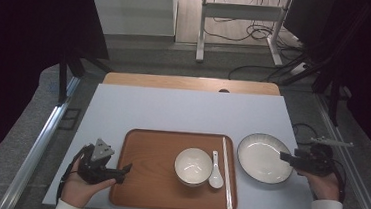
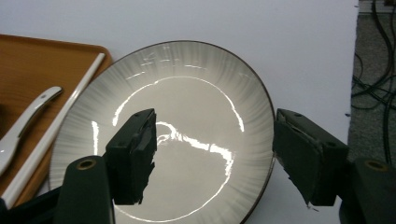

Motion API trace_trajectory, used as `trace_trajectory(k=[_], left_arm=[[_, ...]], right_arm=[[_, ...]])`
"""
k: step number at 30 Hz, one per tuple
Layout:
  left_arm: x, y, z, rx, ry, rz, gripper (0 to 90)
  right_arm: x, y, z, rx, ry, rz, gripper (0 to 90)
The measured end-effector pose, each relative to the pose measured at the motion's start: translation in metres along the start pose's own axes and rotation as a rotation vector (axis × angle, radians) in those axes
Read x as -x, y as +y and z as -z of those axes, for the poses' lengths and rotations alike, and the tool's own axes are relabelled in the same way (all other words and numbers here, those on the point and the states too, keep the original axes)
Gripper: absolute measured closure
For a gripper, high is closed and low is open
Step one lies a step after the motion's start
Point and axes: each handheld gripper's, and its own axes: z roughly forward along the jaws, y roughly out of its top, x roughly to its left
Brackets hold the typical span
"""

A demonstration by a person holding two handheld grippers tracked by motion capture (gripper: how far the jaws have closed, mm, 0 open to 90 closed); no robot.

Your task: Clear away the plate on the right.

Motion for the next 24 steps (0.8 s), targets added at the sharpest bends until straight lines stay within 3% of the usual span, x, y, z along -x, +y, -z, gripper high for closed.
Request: trace_trajectory(k=[6,9,15,24], left_arm=[[-0.002,0.000,0.001,0.003,0.004,0.010,9.7],[-0.003,0.000,0.003,0.009,0.007,0.012,9.7],[-0.002,0.000,0.002,0.006,0.008,0.012,9.7],[-0.003,0.000,0.004,0.012,0.016,0.018,9.8]], right_arm=[[0.004,0.002,-0.007,-0.019,0.007,-0.012,33.9],[0.006,0.003,-0.012,-0.034,-0.013,-0.015,34.0],[0.017,0.003,-0.019,-0.082,-0.045,-0.073,39.0],[0.026,0.002,-0.032,-0.145,0.000,-0.095,45.5]])
